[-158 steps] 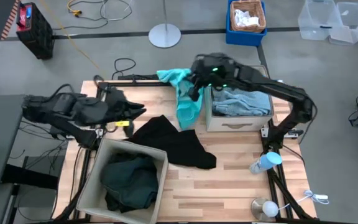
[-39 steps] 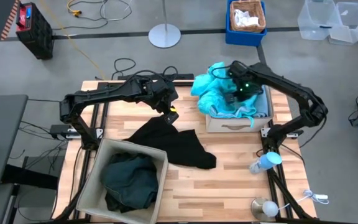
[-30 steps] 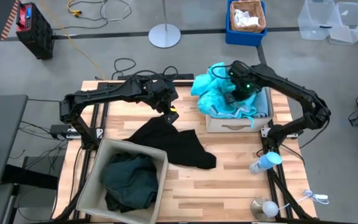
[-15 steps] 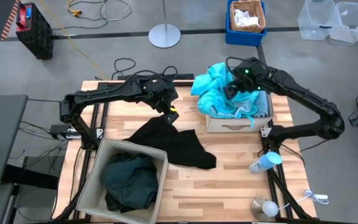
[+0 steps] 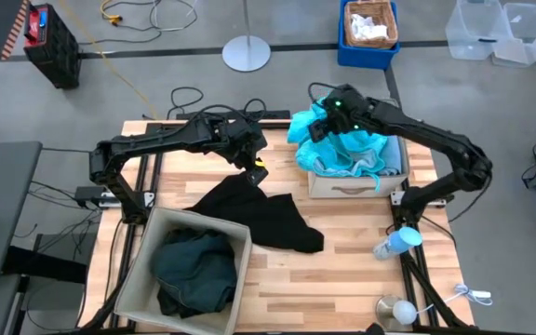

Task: Sort clothes
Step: Put the light shorts into the top laundry bin

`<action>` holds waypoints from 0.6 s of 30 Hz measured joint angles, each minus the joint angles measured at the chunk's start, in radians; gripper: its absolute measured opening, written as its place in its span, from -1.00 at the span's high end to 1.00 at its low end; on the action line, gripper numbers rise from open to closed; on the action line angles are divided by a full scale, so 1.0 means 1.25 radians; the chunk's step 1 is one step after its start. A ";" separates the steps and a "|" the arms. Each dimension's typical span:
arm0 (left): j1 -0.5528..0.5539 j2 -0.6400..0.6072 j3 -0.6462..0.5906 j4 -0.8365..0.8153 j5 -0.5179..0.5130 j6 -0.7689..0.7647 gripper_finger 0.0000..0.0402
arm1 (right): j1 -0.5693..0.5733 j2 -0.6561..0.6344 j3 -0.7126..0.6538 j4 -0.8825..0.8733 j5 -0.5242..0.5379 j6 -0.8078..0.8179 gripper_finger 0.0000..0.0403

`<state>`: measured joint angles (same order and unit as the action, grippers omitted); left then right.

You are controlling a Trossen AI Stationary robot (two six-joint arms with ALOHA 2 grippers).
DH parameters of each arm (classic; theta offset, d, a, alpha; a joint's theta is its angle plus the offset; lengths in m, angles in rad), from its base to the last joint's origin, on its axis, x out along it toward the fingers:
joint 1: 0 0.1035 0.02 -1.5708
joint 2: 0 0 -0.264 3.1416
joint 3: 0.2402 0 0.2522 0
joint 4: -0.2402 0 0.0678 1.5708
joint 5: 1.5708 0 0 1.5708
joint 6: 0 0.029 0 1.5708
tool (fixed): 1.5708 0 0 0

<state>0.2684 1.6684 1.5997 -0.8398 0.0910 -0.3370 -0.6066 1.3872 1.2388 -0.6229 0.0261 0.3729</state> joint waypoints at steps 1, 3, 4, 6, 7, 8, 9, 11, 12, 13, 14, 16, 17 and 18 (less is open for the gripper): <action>0.000 0.000 0.000 0.000 0.000 0.000 0.60 | -0.004 0.015 0.000 0.000 0.000 0.014 -0.37; 0.000 0.000 0.000 0.000 0.000 0.000 0.60 | -0.010 0.045 0.000 -0.015 0.001 0.032 -0.37; 0.000 0.000 0.000 0.000 0.000 0.000 0.60 | -0.011 0.058 0.000 -0.023 0.001 0.035 -0.37; 0.000 0.000 0.000 0.000 0.000 -0.001 0.60 | -0.005 0.079 0.000 -0.033 0.001 0.035 -0.34; 0.000 0.000 0.000 0.000 0.000 -0.001 0.60 | 0.000 0.085 0.000 -0.035 0.001 0.032 -0.31; 0.000 0.000 0.000 0.000 0.000 -0.001 0.60 | 0.007 0.086 0.000 -0.035 0.001 0.027 -0.26; 0.000 0.000 0.000 0.000 0.000 -0.001 0.60 | 0.014 0.086 0.000 -0.031 0.003 0.021 -0.19; 0.000 0.000 0.000 -0.001 0.000 -0.001 0.60 | 0.029 0.079 0.000 -0.019 0.004 0.018 -0.02; 0.000 0.000 0.000 0.000 0.001 -0.001 0.60 | 0.036 0.070 0.000 -0.019 0.004 0.018 0.09; 0.000 0.000 0.000 -0.001 0.001 -0.001 0.60 | 0.041 0.060 0.000 -0.022 0.004 0.018 0.20; 0.000 0.000 0.000 -0.001 0.000 -0.001 0.60 | 0.044 0.049 0.000 -0.024 0.004 0.018 0.31; 0.000 0.000 0.000 -0.001 0.000 -0.001 0.60 | 0.050 0.022 0.000 -0.026 0.004 0.016 0.54; 0.000 0.000 0.000 -0.001 0.000 0.000 0.60 | 0.051 0.010 0.000 -0.029 0.004 0.015 0.65; 0.000 0.000 0.000 -0.001 0.000 0.001 0.60 | 0.051 -0.003 0.000 -0.031 0.004 0.015 0.76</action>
<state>0.2687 1.6684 1.5997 -0.8406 0.0916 -0.3355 -0.5432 1.3840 1.2385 -0.6618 0.0311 0.3916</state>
